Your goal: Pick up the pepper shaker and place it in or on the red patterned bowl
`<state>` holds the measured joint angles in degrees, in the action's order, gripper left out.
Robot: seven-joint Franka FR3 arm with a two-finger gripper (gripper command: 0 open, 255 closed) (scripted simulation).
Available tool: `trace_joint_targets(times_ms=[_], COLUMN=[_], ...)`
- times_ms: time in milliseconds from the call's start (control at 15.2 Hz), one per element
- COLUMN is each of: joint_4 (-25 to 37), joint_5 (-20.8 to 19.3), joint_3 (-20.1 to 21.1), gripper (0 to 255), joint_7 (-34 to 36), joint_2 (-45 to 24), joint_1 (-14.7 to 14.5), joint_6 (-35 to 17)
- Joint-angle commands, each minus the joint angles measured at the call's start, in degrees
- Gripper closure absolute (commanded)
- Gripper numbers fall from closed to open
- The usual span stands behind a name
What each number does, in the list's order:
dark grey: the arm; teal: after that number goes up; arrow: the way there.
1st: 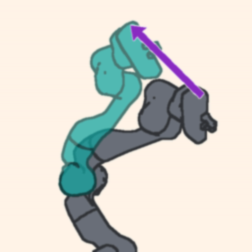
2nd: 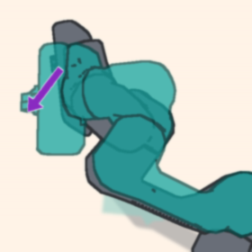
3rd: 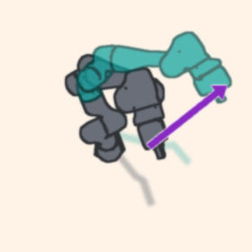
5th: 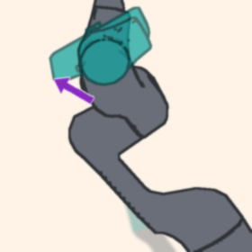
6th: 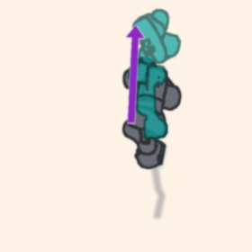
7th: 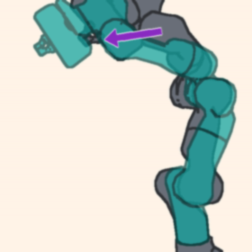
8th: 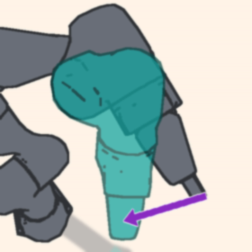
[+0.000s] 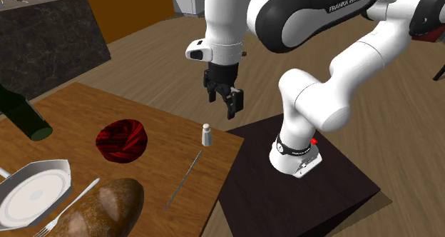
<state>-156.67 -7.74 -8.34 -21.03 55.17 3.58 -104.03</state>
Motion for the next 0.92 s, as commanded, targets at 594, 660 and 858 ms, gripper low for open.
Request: trace_joint_targets(times_ms=[594, 660, 858], joint_4=[-12.58, -13.0, -13.42], joint_5=[-12.06, -13.04, -15.25], joint_3=[-15.49, -17.15, -22.48], gripper=[0, 0, 0], joint_7=[-13.17, -14.42, -18.43], joint_2=[-9.29, -11.45, -19.26], joint_1=[7.13, 7.54, 7.82], joint_6=[-27.39, -30.46, -40.19])
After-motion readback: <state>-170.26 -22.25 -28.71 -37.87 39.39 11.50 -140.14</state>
